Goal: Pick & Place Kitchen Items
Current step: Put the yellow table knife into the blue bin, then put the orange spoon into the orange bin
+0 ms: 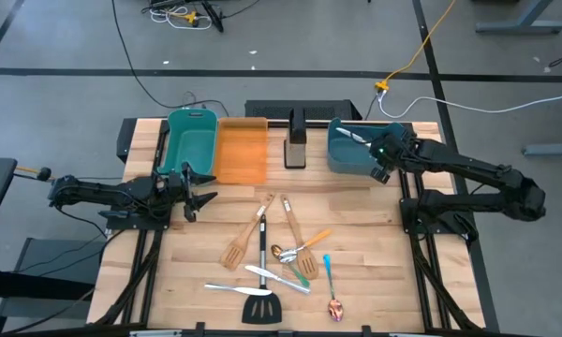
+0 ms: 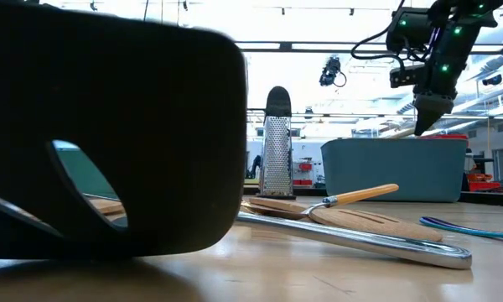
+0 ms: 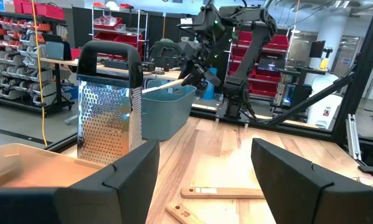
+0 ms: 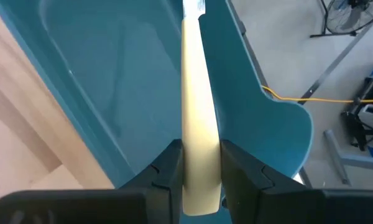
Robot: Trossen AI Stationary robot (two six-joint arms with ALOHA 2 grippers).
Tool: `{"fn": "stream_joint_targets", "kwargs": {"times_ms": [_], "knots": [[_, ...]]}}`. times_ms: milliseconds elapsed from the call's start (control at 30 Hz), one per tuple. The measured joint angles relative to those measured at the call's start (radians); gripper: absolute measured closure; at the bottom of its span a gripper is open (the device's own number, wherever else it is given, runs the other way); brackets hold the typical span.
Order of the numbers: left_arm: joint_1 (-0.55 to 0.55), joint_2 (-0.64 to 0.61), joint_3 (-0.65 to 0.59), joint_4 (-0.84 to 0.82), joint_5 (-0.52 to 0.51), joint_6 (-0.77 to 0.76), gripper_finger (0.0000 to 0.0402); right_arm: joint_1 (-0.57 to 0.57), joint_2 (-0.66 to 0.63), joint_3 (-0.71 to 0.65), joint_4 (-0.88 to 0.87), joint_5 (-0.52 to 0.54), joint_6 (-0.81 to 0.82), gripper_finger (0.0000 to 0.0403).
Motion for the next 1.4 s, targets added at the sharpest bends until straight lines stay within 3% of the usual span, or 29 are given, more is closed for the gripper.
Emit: {"fn": "stream_joint_targets", "kwargs": {"times_ms": [600, 933, 1167, 1400], "knots": [[0.000, 0.000, 0.000, 0.000, 0.000, 0.000, 0.0142, -0.109, 0.000, 0.000, 0.044, -0.100, -0.100, 0.0304], [0.000, 0.000, 0.000, 0.000, 0.000, 0.000, 0.0142, -0.119, 0.000, 0.000, 0.044, -0.089, -0.088, 0.0264], [0.000, 0.000, 0.000, 0.000, 0.000, 0.000, 0.0142, -0.119, 0.000, 0.000, 0.059, -0.043, -0.067, 0.0262], [0.000, 0.000, 0.000, 0.000, 0.000, 0.000, 0.0142, -0.088, 0.000, 0.000, 0.093, -0.109, -0.028, 0.0272]]}}
